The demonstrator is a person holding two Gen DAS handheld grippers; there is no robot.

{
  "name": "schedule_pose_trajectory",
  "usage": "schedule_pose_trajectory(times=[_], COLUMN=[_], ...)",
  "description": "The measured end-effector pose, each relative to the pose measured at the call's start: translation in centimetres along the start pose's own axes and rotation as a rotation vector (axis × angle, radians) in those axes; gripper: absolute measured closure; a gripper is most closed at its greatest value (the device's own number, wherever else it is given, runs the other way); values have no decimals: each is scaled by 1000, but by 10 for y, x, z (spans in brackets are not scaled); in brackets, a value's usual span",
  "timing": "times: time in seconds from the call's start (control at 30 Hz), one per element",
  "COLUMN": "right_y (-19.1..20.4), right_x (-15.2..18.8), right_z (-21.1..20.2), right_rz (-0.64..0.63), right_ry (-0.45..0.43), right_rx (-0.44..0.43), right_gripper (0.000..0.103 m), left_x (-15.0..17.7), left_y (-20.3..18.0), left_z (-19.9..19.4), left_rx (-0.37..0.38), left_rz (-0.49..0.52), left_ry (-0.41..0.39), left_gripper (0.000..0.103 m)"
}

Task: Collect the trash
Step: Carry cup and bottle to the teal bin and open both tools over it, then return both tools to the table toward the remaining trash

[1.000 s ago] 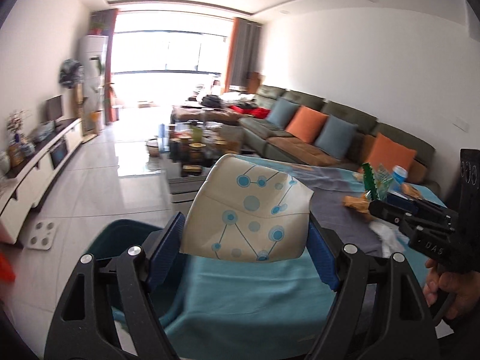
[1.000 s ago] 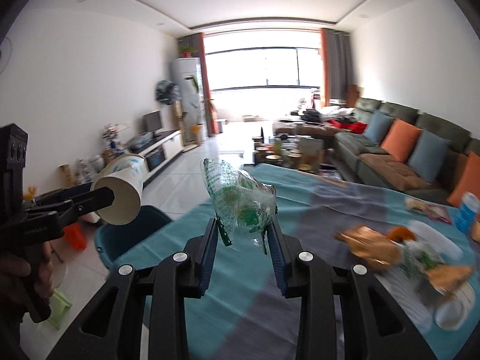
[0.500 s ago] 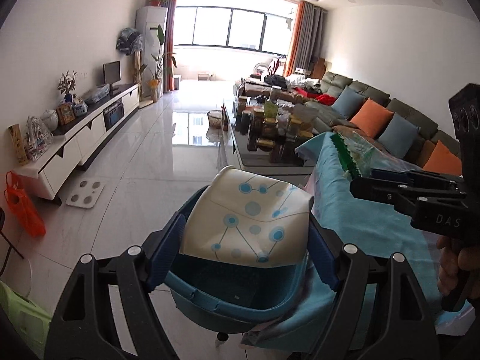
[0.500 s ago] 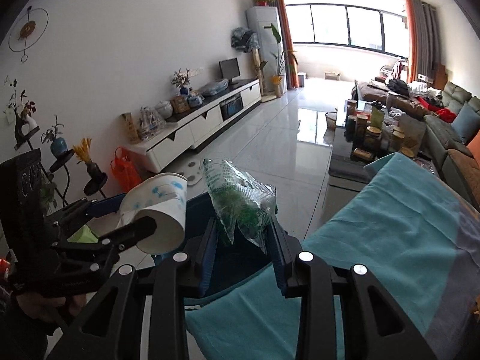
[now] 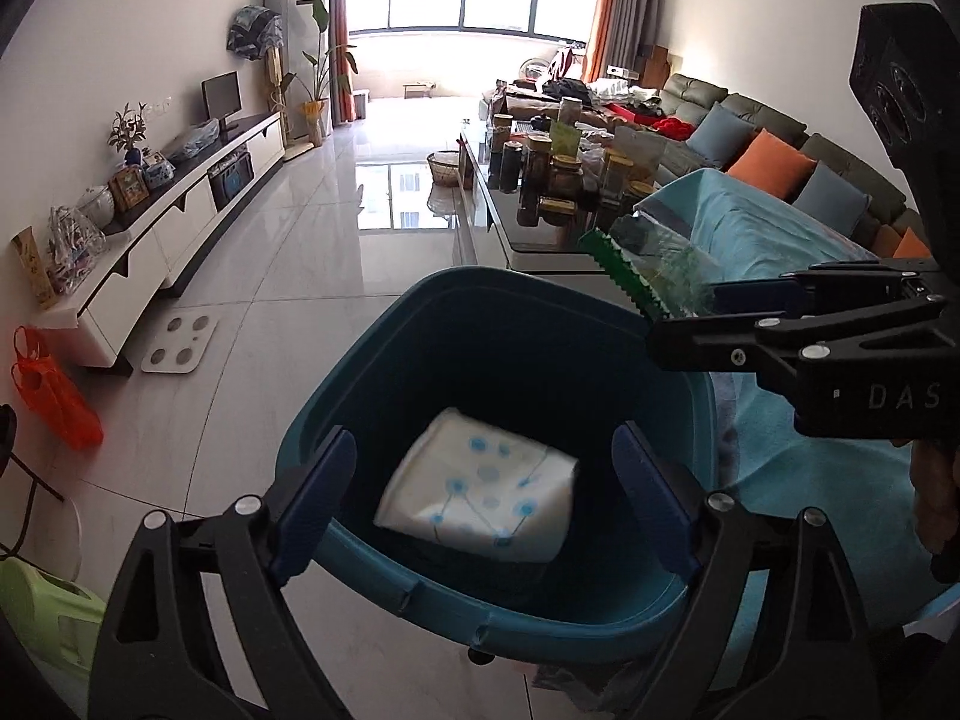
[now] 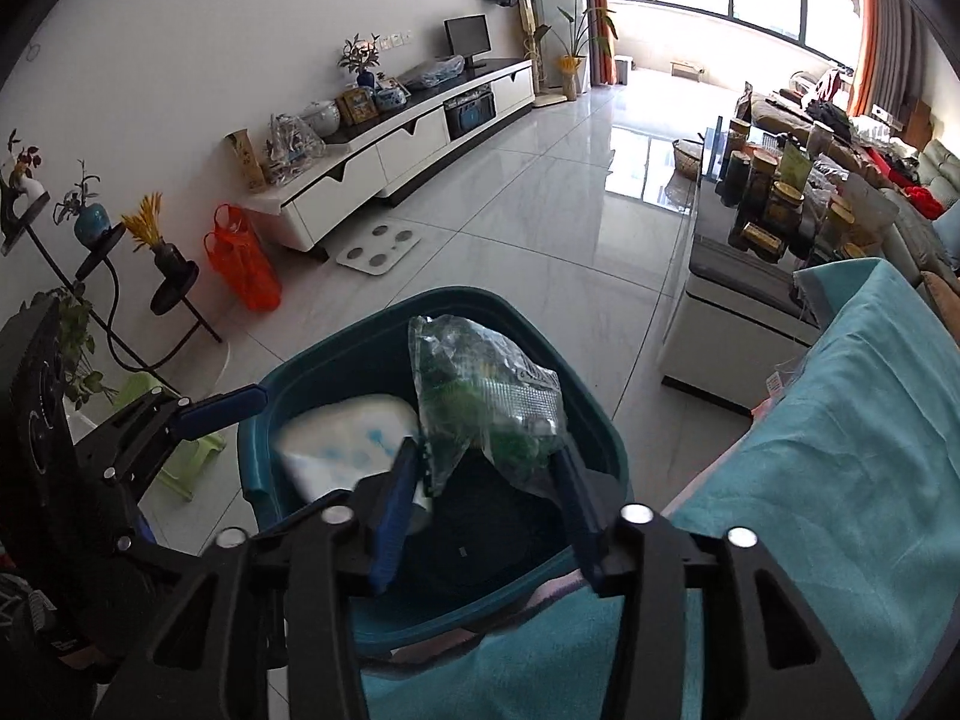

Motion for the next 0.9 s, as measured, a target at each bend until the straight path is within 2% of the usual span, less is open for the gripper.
schedule_pose_trajectory(times=[0.2, 0.3, 0.37, 0.5, 0.53, 0.63, 0.73, 0.9], right_y=[-7, -9, -12, -18, -19, -31, -52, -97], right_x=[-5, -5, -5, -7, -6, 1, 17, 52], right_z=[0, -7, -15, -35, -45, -78, -115, -156], right_rz=[23, 32, 38, 40, 39, 45, 78, 172], right_ry=[-12, -42, -71, -133, -163, -264, -369, -443], right_rx=[-34, -49, -45, -50, -47, -10, 41, 116], right_gripper=[54, 41, 36, 33, 33, 23, 15, 11], left_x=[1, 3, 7, 13, 13, 11, 3, -8], left_y=[0, 4, 6, 11, 11, 5, -20, -83], left_z=[-2, -13, -22, -48, -55, -87, -119, -149], left_rx=[-38, -43, -42, -51, -57, -36, 16, 82], left_rz=[-3, -31, -51, -86, -96, -123, -118, -16], left_ry=[-15, -33, -46, -83, -97, -165, -244, -316], left_gripper=[6, 6, 6, 6, 6, 6, 6, 6])
Point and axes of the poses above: each gripper's, at about its wrist camera, not at the fingertips, and z roughly the way its jaws point, y to its left, x to its underside, the point moved 10 cm from there along z, roughly the way its jaws point, and after that the axes turned 13 degrees about y, right-handed, at the moved point
